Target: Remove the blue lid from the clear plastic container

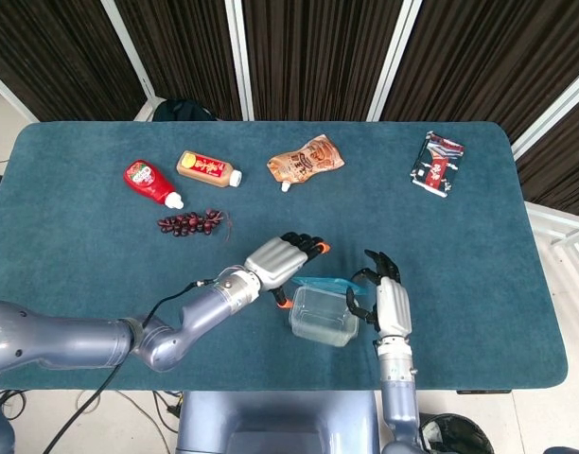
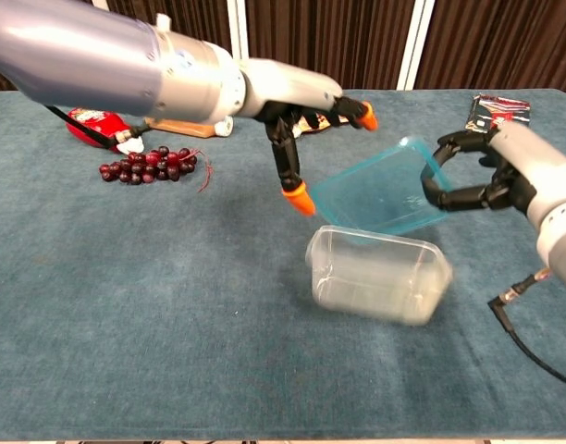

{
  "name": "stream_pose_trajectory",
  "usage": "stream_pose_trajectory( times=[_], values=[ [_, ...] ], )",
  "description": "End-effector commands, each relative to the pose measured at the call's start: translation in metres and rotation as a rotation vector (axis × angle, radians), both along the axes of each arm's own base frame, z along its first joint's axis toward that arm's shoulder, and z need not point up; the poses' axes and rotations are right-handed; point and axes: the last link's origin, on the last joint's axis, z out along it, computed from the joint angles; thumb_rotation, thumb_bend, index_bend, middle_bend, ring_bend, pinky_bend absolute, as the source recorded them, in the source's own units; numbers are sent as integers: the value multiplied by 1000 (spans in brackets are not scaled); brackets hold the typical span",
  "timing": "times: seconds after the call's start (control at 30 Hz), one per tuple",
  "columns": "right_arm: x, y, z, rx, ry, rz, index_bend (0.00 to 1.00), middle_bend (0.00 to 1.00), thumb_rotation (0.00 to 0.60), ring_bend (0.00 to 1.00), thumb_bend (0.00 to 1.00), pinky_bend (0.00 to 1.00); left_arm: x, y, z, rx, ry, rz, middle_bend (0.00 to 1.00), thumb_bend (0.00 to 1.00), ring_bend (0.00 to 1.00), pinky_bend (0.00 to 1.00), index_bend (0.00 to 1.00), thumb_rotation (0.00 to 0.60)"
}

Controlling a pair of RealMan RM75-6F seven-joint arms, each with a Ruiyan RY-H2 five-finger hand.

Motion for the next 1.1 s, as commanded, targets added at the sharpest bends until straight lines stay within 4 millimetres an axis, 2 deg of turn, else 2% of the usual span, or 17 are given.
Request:
stream_pose_trajectory(
  times=[0.03,0.37,0.6,0.63,0.7,0.73,0.77,0.8,0.87,0.93,1.1],
  values=[
    [1,-12,7,-24,-1,-16,710,163,600,0,668,0,-3,2,10,18,-18,7,0,0,0,79,0,600],
    [-2,-32,21,-73,35,-28,718,164,600,0,669,0,-9,11,29,53,-63,38,0,0,0,79,0,600],
    [-15,-52,29,-81,139,-55,701,163,600,0,669,0,-14,11,43,71,-92,50,0,0,0,79,0,600],
    [-19,-55,31,-74,165,-65,637,143,600,0,668,0,-16,10,46,76,-97,53,0,0,0,79,0,600],
    [-27,-63,33,-43,240,-77,349,61,600,0,601,0,-20,9,52,87,-101,54,0,0,0,79,0,600],
    [-31,-67,33,-13,291,-82,279,45,600,0,581,0,-22,8,55,93,-102,54,0,0,0,79,0,600],
    [-34,-72,36,2,329,-92,110,6,600,0,510,0,-23,8,57,98,-102,54,0,0,0,79,0,600],
    [-36,-79,42,6,362,-106,19,0,600,0,446,0,-26,7,61,104,-101,55,0,0,0,79,0,600],
    [-35,-91,53,-11,406,-113,0,0,600,0,396,0,-29,6,67,114,-100,55,0,0,0,79,0,600],
    [-34,-101,65,-44,440,-124,0,0,600,0,386,0,-32,4,72,125,-103,57,0,0,0,79,0,600],
    [-36,-112,86,-101,466,-154,0,0,600,0,336,0,-39,-2,84,144,-110,67,0,0,0,79,0,600]
  ],
)
